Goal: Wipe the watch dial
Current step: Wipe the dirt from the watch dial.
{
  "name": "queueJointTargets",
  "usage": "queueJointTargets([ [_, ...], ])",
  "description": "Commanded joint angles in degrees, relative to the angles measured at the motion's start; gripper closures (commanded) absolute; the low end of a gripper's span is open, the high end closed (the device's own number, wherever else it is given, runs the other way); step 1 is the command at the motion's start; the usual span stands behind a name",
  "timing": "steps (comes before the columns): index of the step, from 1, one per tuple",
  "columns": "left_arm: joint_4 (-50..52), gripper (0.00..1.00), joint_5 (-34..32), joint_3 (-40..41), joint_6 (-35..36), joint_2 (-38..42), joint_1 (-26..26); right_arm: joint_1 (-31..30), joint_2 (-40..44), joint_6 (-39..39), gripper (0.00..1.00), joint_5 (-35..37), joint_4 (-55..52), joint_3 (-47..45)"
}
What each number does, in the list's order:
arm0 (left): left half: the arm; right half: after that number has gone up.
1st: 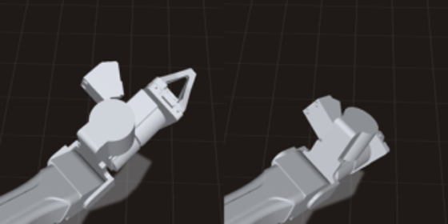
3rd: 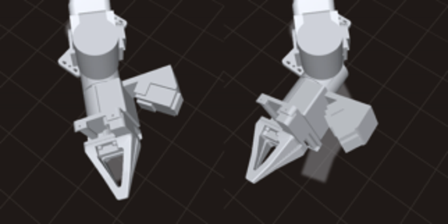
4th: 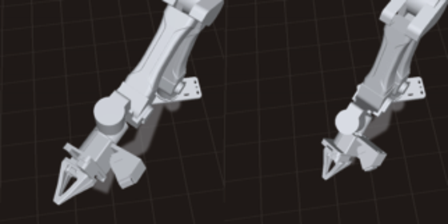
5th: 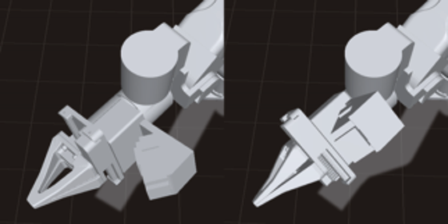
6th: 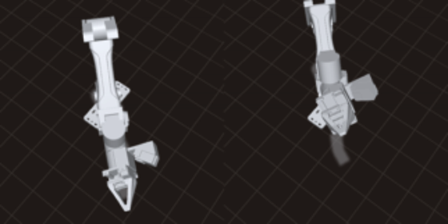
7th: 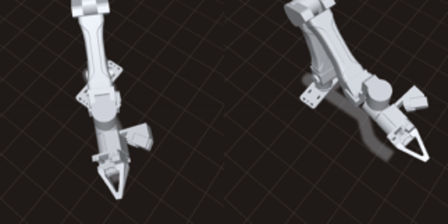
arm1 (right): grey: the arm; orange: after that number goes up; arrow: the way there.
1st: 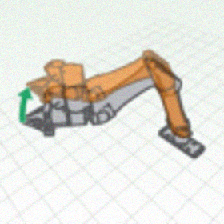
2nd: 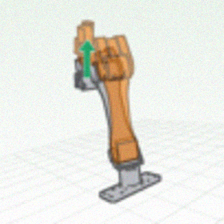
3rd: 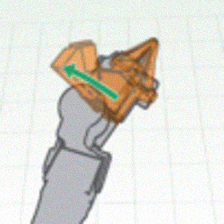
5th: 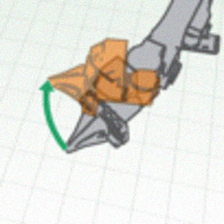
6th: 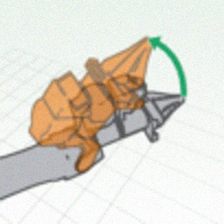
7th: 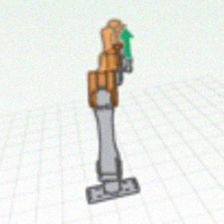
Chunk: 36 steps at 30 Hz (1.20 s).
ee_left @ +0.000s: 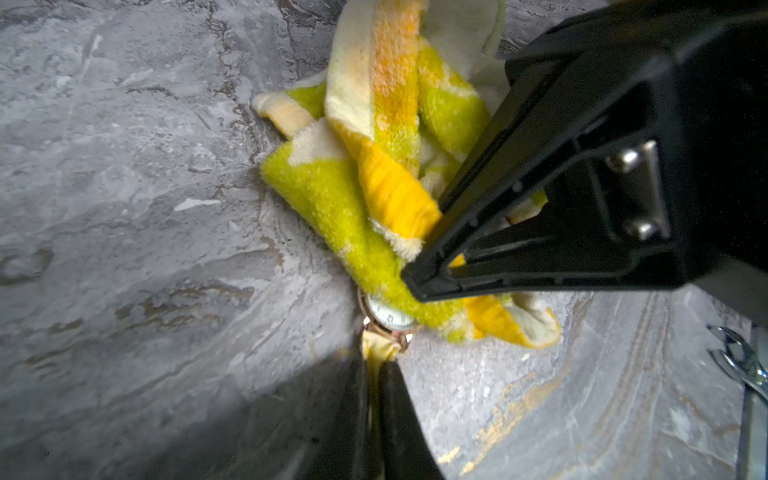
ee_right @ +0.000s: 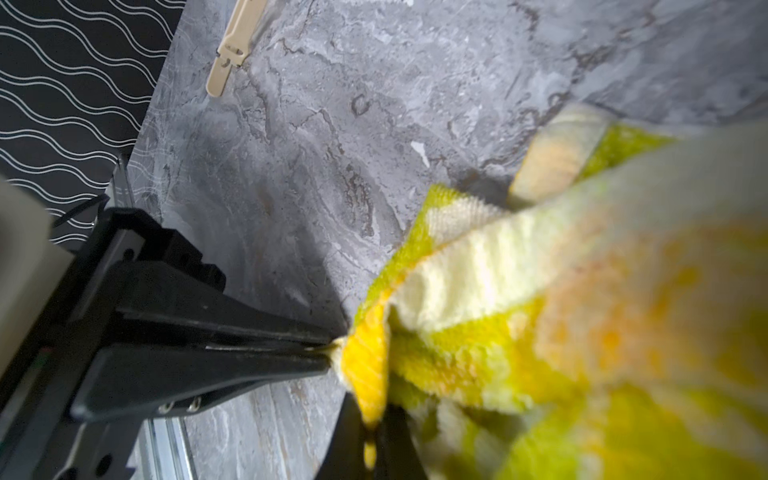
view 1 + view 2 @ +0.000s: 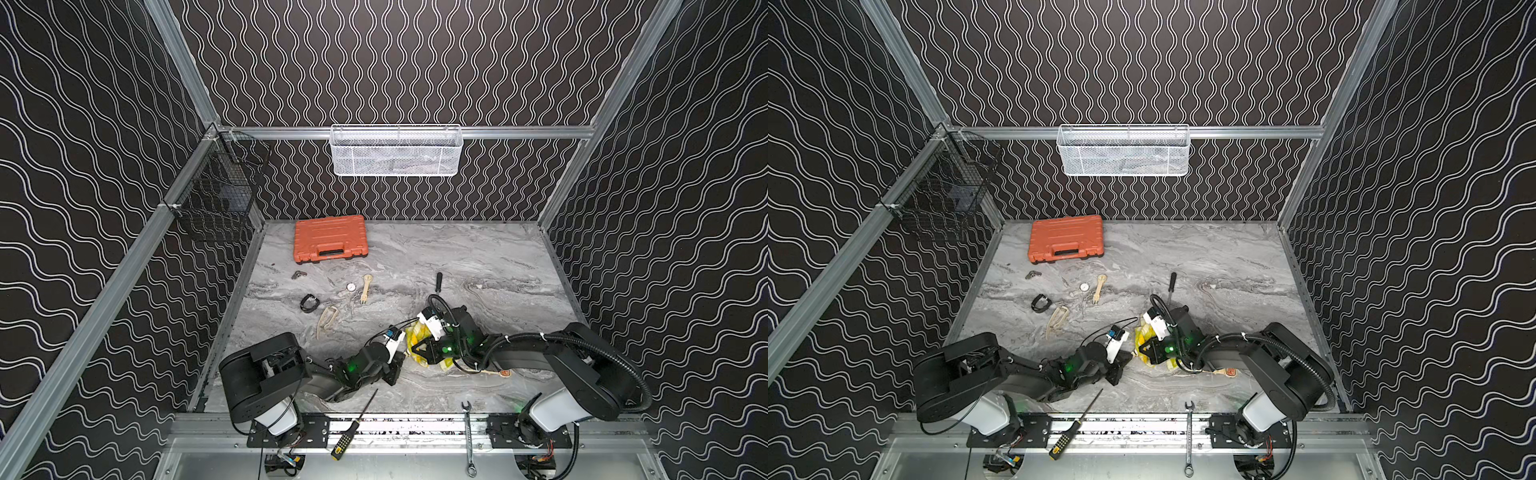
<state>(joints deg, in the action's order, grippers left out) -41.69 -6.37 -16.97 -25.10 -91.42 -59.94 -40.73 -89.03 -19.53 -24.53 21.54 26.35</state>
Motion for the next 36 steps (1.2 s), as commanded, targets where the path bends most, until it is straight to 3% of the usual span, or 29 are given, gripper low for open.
queueJointTargets([
  [1,20.03,0.91,-0.23,-0.08,0.75,-1.77,0.61,-0.55,-0.42,2.16,0.95,4.24,-9.11,-0.72],
  [6,19.36,0.91,-0.8,0.36,0.16,-1.98,0.87,-5.85,-1.3,5.98,0.94,2.4,-8.88,1.24],
  [11,19.54,0.91,-1.11,-0.07,0.81,-2.21,0.88,-5.92,-5.72,5.45,0.95,4.68,-9.54,2.38],
  [16,20.7,0.92,-0.11,-0.82,0.82,-2.49,0.97,-0.07,-5.85,0.28,0.98,10.14,-9.57,0.18],
  [24,21.57,0.92,-0.05,-1.7,1.55,-2.91,1.06,5.31,-8.79,-0.49,0.98,5.07,-9.73,1.76],
  [30,24.01,0.89,0.05,-2.8,2.36,-1.43,1.06,9.1,-4.45,-2.51,0.98,3.73,-8.17,-0.13],
  [36,28.73,0.73,1.28,-6.04,7.29,4.37,0.88,10.67,5.38,-5.16,0.95,4.36,-7.8,-1.12],
])
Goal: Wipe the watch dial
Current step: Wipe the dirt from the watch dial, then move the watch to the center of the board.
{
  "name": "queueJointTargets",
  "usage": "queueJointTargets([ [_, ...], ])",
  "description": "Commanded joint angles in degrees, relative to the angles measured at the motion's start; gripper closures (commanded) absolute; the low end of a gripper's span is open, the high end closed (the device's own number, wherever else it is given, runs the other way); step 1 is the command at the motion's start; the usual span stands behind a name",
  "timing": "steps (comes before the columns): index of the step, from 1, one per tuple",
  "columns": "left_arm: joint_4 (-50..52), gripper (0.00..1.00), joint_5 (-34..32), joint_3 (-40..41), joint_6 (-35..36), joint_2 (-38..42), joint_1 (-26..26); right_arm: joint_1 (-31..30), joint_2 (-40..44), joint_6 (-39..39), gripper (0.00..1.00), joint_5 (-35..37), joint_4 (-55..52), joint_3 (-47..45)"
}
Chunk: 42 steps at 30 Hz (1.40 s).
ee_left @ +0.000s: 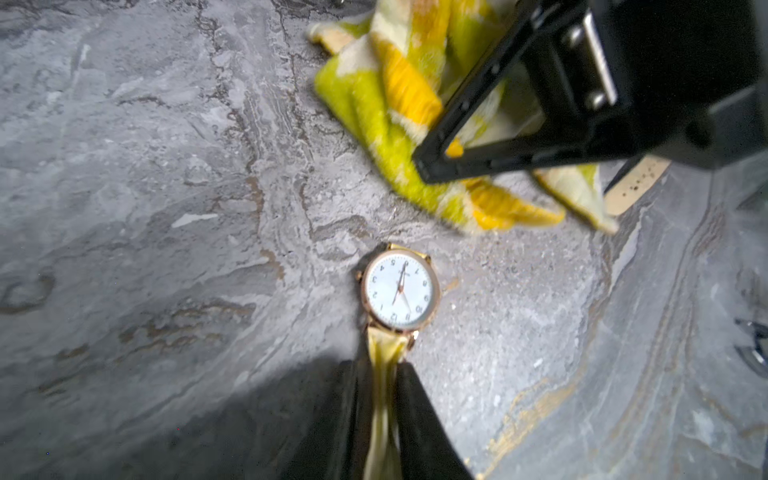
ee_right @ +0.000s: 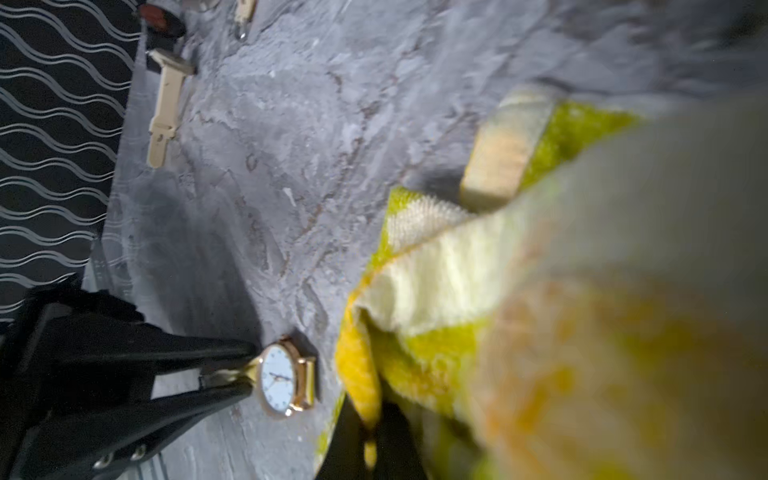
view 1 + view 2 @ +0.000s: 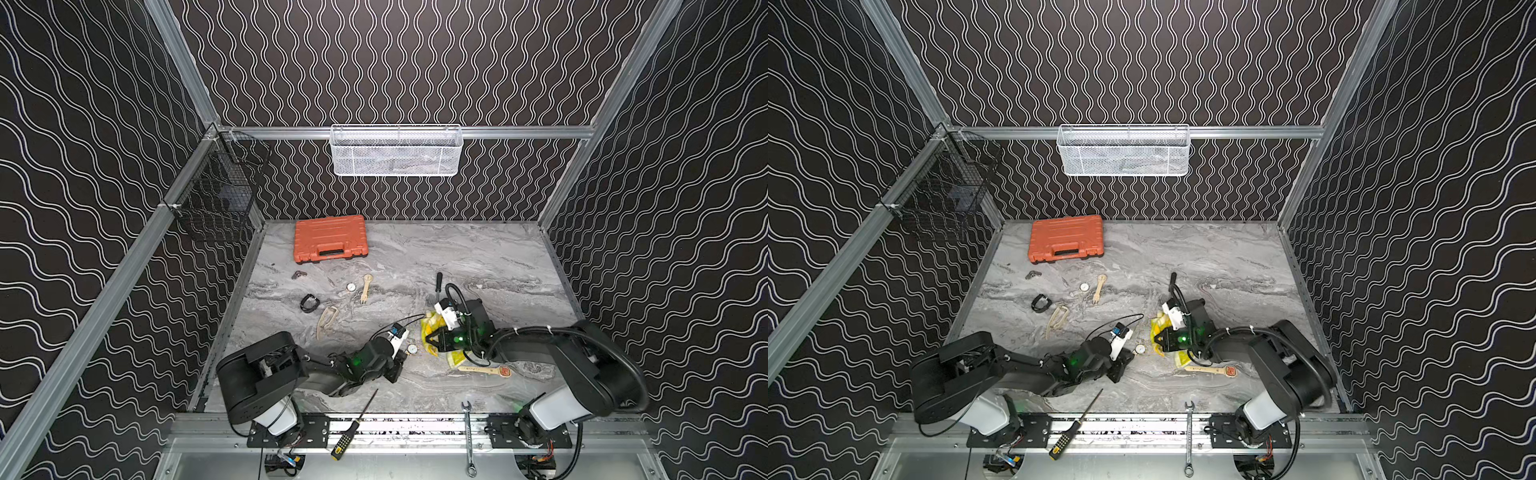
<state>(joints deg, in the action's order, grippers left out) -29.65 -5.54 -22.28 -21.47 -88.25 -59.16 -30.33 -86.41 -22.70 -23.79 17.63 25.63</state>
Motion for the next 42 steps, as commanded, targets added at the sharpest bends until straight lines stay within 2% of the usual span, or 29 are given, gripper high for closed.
queueJointTargets([
  [1,17.31,0.71,0.72,-1.33,4.87,2.43,0.09,0.35,3.95,-1.72,0.95,3.82,-3.97,-0.25],
  [5,20.02,0.63,3.5,-4.18,8.17,5.93,-0.08,0.71,6.94,-0.68,0.94,5.99,-5.72,0.57],
  [10,26.39,0.6,4.97,-8.7,10.8,6.12,-0.17,1.1,8.91,0.81,0.93,6.05,-6.37,0.34],
  [21,37.85,0.57,5.01,-19.52,17.58,-4.23,0.12,4.34,13.02,-1.22,0.92,4.58,-2.7,-4.5],
  [25,39.23,0.59,3.63,-21.15,16.87,-7.22,0.61,4.98,13.5,-0.46,0.92,4.18,-4.08,-4.43],
  [28,39.82,0.68,2.09,-21.64,16.07,-8.56,0.86,6.68,13.65,-0.15,0.92,3.23,-3.75,-4.5],
  [33,41.47,0.76,-0.06,-22.99,13.67,-10.98,1.73,7.21,12.98,0.03,0.92,2.88,-4.16,-3.63],
  [36,43.96,0.79,-4.67,-24.11,10.76,-12.19,2.65,7.39,12.41,0.72,0.92,2.99,-4.45,-3.24],
  [42,45.11,0.79,-9.78,-23.29,1.53,-11.79,9.5,7.74,12.33,0.06,0.91,2.44,-3.07,-4.28],
])
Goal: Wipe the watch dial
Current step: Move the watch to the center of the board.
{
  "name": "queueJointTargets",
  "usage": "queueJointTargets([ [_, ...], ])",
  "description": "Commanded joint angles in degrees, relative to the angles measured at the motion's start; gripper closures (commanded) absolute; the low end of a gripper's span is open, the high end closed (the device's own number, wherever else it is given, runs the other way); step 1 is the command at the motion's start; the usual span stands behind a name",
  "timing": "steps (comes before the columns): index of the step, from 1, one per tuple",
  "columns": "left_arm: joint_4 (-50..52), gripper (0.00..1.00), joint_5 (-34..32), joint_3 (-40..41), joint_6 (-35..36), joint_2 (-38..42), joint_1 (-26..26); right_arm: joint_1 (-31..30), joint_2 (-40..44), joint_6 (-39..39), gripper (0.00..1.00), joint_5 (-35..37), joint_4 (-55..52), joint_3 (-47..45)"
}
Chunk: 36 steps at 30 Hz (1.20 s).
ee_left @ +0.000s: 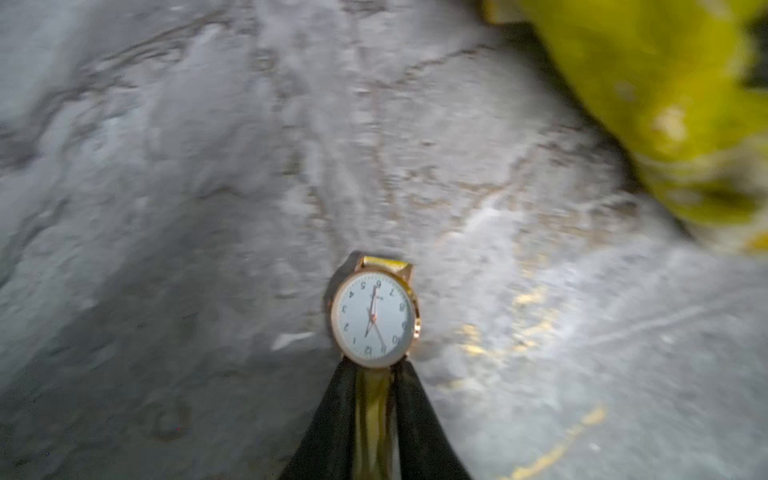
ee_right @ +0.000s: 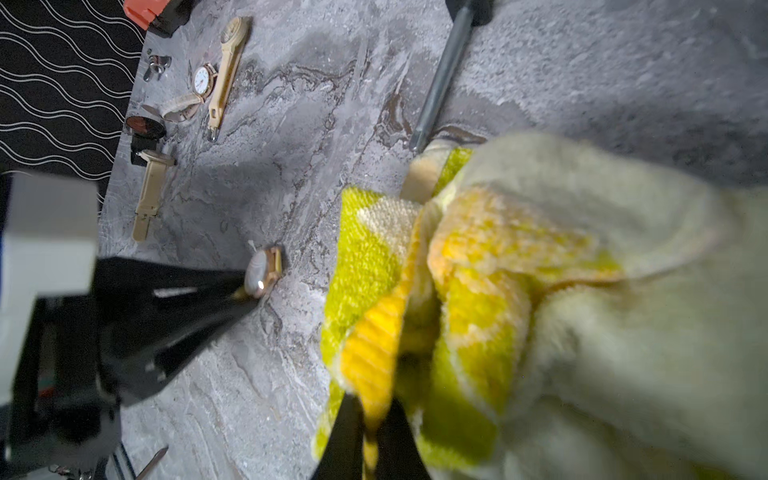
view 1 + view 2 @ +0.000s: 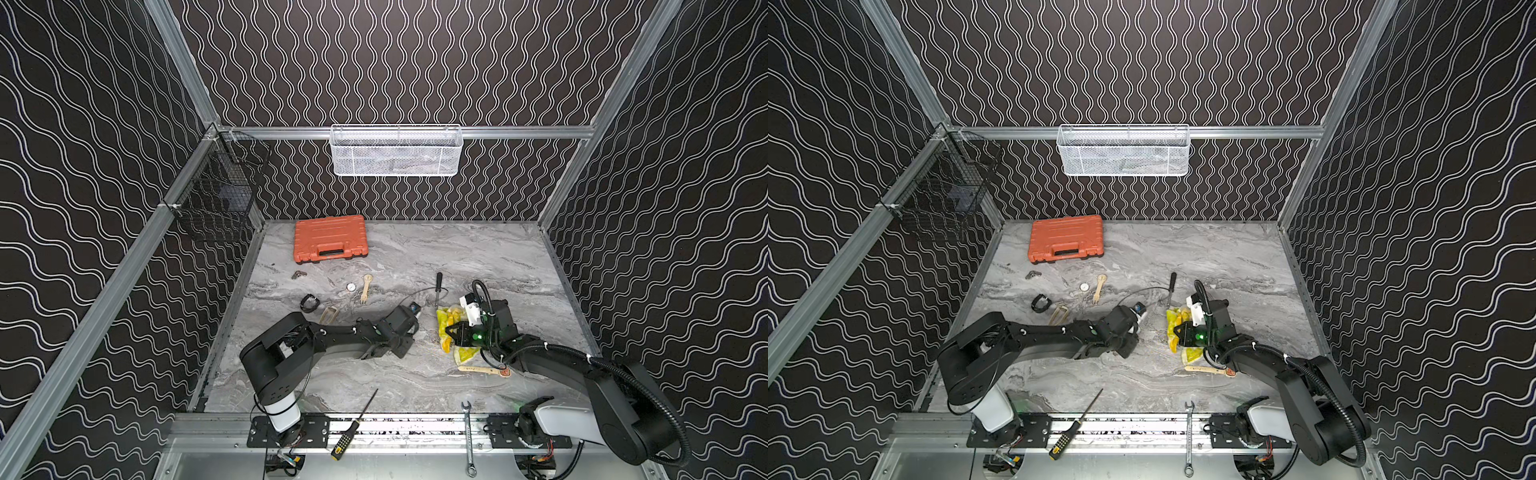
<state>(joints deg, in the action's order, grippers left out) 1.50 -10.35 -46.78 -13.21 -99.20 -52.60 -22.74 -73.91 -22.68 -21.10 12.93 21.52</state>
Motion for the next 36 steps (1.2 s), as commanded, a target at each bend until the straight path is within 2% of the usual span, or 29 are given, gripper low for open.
queueJointTargets([
  [1,13.84,0.79,-5.33,1.46,-8.7,-0.77,4.67,0.11,-0.31,0.09,0.91,-0.37,1.29,0.05],
  [5,10.78,0.73,-4.97,3.07,-14.84,0.05,11.05,0.24,-0.44,-0.22,0.91,-0.92,1.67,-0.07],
  [13,9.55,0.73,-9.2,3.43,-21.9,-0.26,22.13,0.22,0.23,-0.27,0.9,-2.0,0.87,-0.47],
  [16,8.56,0.64,-8.03,3.8,-22.94,0.14,25.31,0.22,0.77,-0.56,0.9,-1.89,0.36,-0.5],
  [17,7.75,0.62,-7.43,3.89,-22.49,0.23,25.72,0.21,0.78,-0.82,0.9,-1.83,0.57,-0.62],
  [21,7.38,0.62,-7.52,3.17,-21.61,1.03,25.85,0.24,0.86,-0.53,0.89,-2.45,-0.21,-0.22],
  [28,1.5,0.62,0.02,4.48,-17.62,7.89,25.37,0.24,3.76,-0.81,0.88,-3.3,-3.77,1.59],
  [32,2.34,0.6,-1.86,4.61,-15.72,13.21,23.93,0.24,6.46,-1.48,0.89,-2.97,-5.92,2.72],
  [36,2.83,0.59,-3.47,4.92,-13.34,19.09,22.04,0.24,7.7,-0.43,0.96,-5.84,-7.54,5.42],
])
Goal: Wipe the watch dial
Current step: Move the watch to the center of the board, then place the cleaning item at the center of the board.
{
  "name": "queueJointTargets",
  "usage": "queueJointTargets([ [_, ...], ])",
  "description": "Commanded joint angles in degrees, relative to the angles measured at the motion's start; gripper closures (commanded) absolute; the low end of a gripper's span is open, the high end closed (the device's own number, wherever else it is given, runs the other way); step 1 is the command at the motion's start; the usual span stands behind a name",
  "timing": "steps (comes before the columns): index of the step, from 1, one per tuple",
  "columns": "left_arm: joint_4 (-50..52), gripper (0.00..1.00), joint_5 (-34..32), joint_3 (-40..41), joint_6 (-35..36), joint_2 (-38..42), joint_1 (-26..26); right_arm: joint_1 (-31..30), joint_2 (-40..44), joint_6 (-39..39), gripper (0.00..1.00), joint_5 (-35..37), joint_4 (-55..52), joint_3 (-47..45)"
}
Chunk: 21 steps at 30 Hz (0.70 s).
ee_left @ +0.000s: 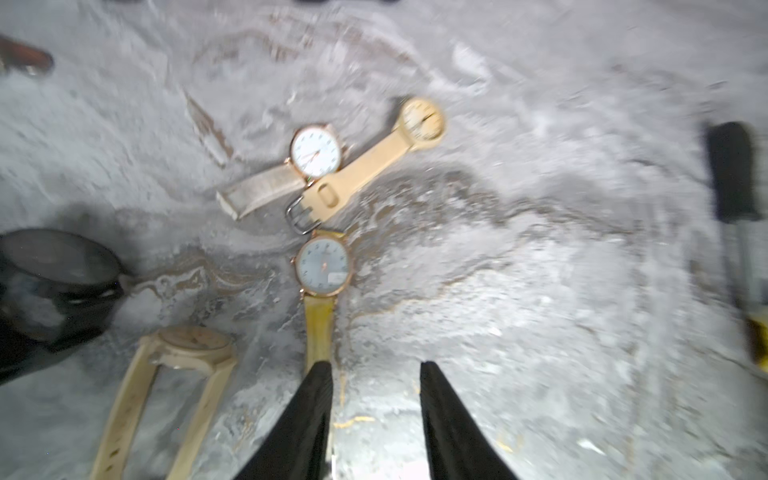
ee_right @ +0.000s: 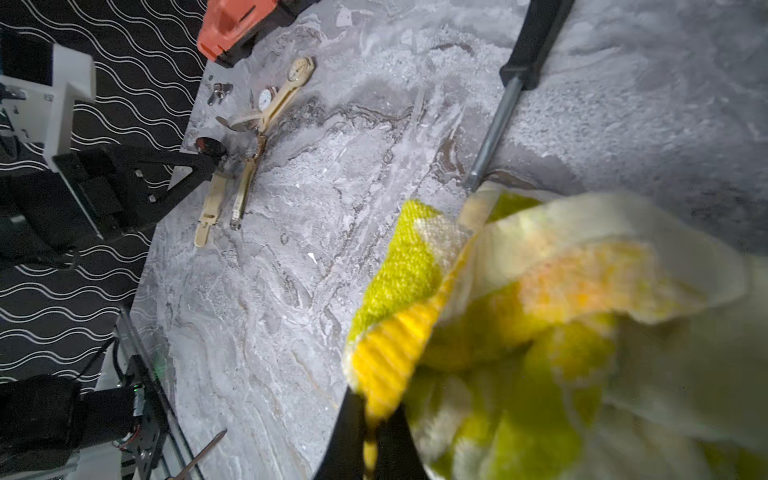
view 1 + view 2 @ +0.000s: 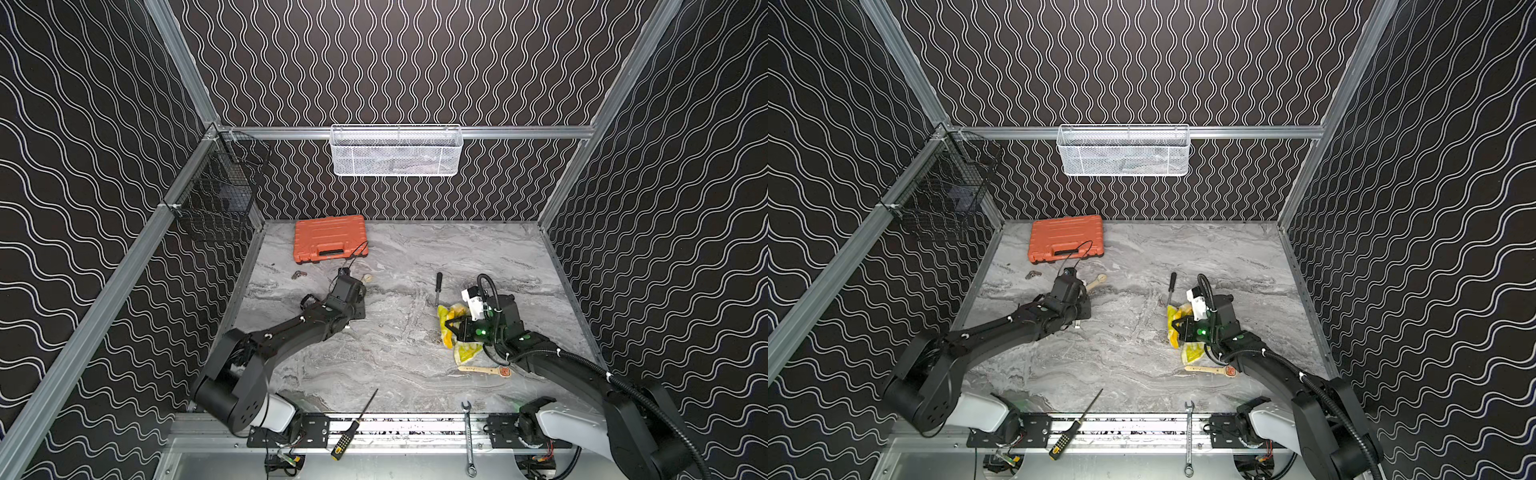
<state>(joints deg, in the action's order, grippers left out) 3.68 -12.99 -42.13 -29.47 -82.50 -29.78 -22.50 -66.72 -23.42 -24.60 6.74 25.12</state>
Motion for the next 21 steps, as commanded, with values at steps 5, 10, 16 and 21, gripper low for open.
queueJointTargets([
  [5,-3.62,0.58,2.88,3.08,6.66,9.37,-1.67,-0.88,-1.59,-0.78,1.0,-12.74,2.6,6.09],
  [10,-7.41,0.56,3.83,6.86,7.79,13.29,-1.6,-5.4,-3.84,-3.86,1.0,-15.81,5.32,11.63],
  [16,-14.64,0.56,12.96,9.83,9.02,11.85,-1.65,-0.8,0.27,-7.19,0.98,-4.66,0.0,4.08],
  [21,-19.96,0.57,18.66,11.9,10.71,11.07,-3.1,4.5,-0.55,-8.89,0.72,2.88,-8.94,-0.13],
])
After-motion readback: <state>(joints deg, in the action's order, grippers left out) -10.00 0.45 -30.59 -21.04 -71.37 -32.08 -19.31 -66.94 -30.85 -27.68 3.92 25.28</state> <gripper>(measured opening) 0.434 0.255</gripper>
